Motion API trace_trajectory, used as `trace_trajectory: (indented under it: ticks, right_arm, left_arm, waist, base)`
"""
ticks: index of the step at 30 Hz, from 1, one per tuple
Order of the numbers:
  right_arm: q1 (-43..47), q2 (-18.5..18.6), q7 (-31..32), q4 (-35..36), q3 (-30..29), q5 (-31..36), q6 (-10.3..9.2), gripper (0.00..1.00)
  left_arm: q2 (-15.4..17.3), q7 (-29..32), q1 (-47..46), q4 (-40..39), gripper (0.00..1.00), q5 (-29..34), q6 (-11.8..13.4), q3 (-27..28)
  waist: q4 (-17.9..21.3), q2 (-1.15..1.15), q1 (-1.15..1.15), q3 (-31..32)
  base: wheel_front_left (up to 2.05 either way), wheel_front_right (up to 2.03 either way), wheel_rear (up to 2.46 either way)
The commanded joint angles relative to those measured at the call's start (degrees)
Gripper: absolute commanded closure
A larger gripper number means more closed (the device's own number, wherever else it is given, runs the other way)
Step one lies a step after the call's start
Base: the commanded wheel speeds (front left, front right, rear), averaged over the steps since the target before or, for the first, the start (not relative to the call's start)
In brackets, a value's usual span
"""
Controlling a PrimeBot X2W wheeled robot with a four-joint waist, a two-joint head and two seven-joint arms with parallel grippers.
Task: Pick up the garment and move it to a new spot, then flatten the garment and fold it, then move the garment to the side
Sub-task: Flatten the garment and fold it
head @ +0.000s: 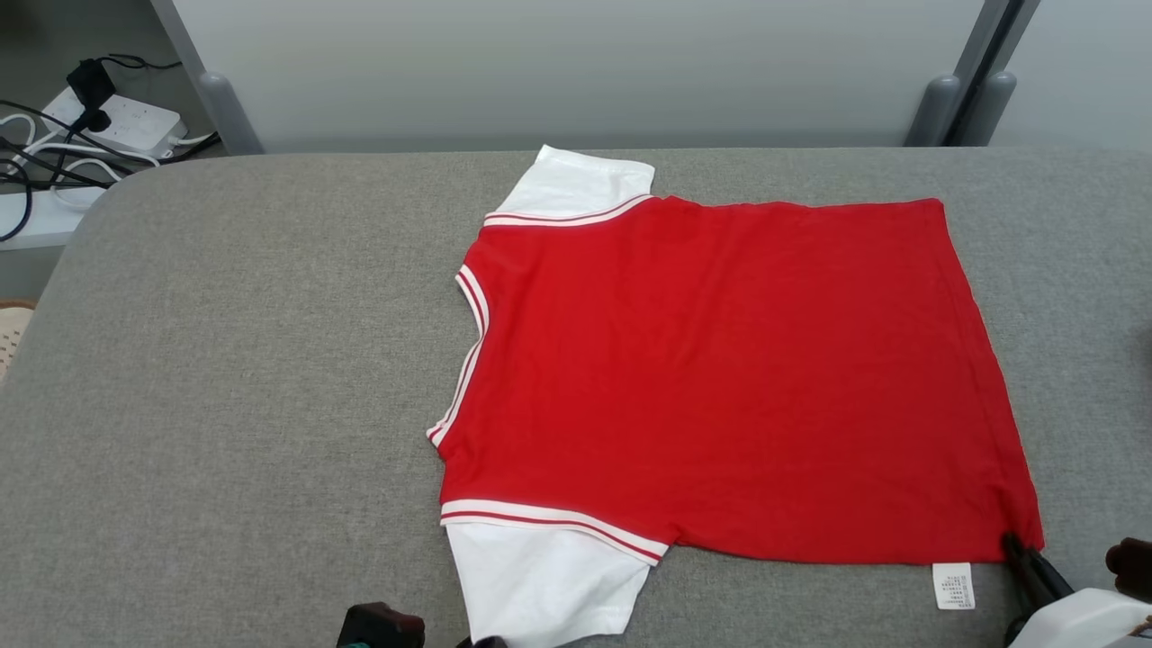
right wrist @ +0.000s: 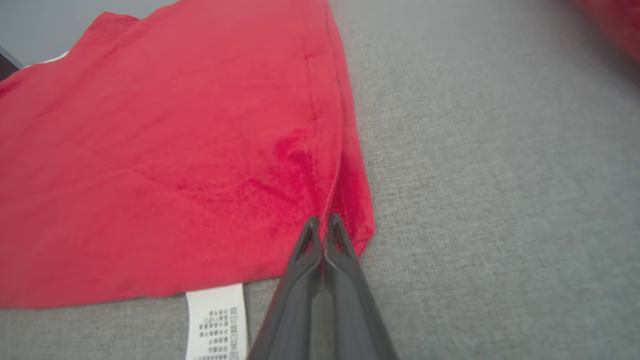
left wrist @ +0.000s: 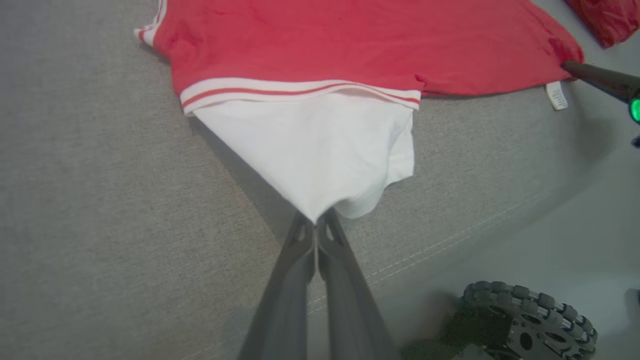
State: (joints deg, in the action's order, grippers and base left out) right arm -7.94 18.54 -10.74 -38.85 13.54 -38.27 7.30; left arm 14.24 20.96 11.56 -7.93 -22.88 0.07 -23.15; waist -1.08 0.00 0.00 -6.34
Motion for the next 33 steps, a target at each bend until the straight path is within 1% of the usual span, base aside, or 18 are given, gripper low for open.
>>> trace_trajectory:
  ticks: [1,7,14,21,32,33]
  right_arm:
    - [-1.14,1.90,-0.90,0.27,1.23,-0.20,0.19,1.00]
    - [-0.56,3.35,-1.54,0.66,2.58,-1.28,0.19,1.00]
    - [2.05,6.73,0.75,6.75,1.94,-2.37,0.19,1.00]
    - [7.27,9.81,6.73,13.98,-0.17,-3.11,0.19,1.00]
    - [19.08,11.64,17.87,27.60,-6.02,-5.33,0.19,1.00]
    - [19.08,11.64,17.87,27.60,-6.02,-5.33,0.19,1.00]
  left_arm:
    - [0.61,0.04,-1.69,-2.16,1.00,-0.21,0.44,1.91]
    - [1.64,1.21,-1.59,-5.58,1.00,-0.72,0.97,2.80]
    - [4.36,3.59,0.77,-11.92,1.00,-2.75,1.78,5.62]
    - [6.55,7.77,4.92,-18.71,1.00,-4.78,3.05,6.79]
    - [8.92,13.29,11.97,-27.13,1.00,-6.07,6.19,7.62]
    - [8.92,13.29,11.97,-27.13,1.00,-6.07,6.19,7.62]
  waist:
    - [-0.05,0.00,0.00,-0.07]
    - [-0.01,0.00,0.00,-0.09]
    - [0.71,0.00,0.00,0.50]
    - [0.43,0.00,0.00,0.95]
    - [-0.53,0.00,0.00,0.98]
    - [-0.53,0.00,0.00,0.98]
  base:
    - [0.00,0.00,0.00]
    - [0.00,0.00,0.00]
    - [0.00,0.00,0.00]
    - [0.00,0.00,0.00]
    - [0.00,0.00,0.00]
    - [0.00,0.00,0.00]
